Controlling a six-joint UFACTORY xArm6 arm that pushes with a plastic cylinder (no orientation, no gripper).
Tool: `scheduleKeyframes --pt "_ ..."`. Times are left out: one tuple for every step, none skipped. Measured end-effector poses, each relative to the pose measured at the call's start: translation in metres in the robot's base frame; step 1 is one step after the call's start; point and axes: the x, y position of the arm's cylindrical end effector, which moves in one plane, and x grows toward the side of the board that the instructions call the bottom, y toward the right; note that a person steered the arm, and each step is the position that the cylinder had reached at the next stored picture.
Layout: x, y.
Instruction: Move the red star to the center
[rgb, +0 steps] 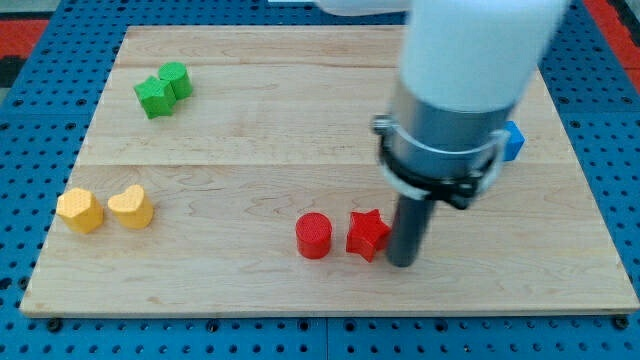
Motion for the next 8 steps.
scheduleKeyframes --pt "-0.003 -0.043" --pt "-0.013 -0.08" --pt "-0.01 -0.052" --pt "0.012 -0.012" --pt "0.001 0.003" --pt "-0.041 -0.056" --pt "-0.092 -0.083" --pt "-0.079 -0.034"
